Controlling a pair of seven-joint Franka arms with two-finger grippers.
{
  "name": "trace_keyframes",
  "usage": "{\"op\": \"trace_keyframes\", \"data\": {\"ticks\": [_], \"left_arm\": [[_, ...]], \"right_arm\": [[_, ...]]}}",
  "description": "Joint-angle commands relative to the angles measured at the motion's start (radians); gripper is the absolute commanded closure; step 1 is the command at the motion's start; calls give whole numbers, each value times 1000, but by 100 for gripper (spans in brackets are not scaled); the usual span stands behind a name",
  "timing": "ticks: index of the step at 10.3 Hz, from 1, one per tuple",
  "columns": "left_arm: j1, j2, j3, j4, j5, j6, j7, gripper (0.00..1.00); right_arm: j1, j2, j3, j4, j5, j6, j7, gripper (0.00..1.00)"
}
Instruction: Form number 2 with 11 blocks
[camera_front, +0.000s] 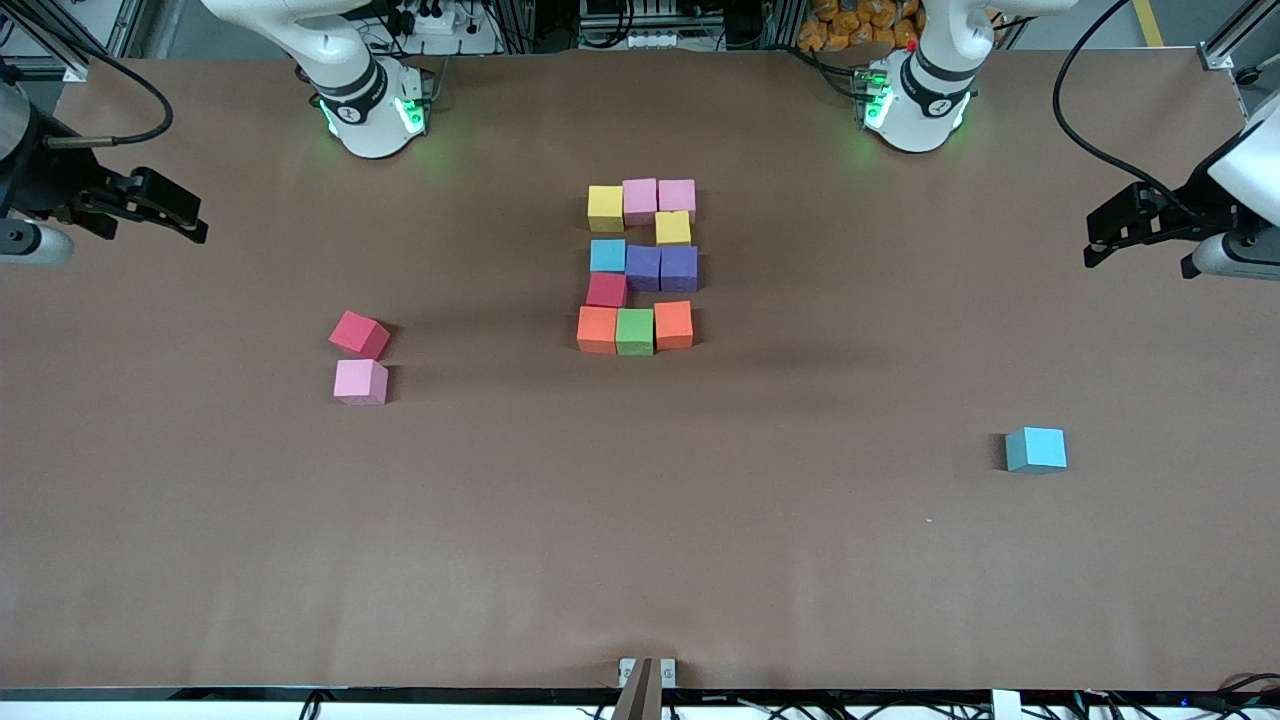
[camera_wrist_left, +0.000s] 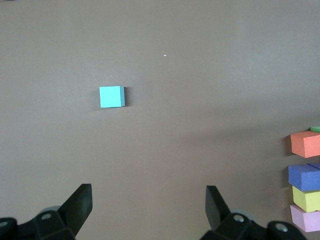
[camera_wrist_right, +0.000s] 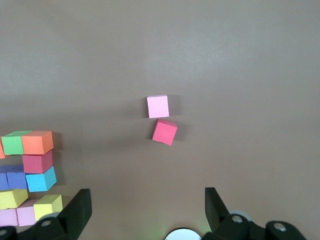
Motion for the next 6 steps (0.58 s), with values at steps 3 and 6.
{"op": "trace_keyframes", "data": {"ticks": [3,6], "left_arm": [[-13,-6,10,15,20,-19,-76,0],[-16,-14,11,15,42,-19,-82,0]], "right_arm": [[9,7,-5,21,-11,-7,10,0],[9,7,-5,21,-11,-7,10,0]]}}
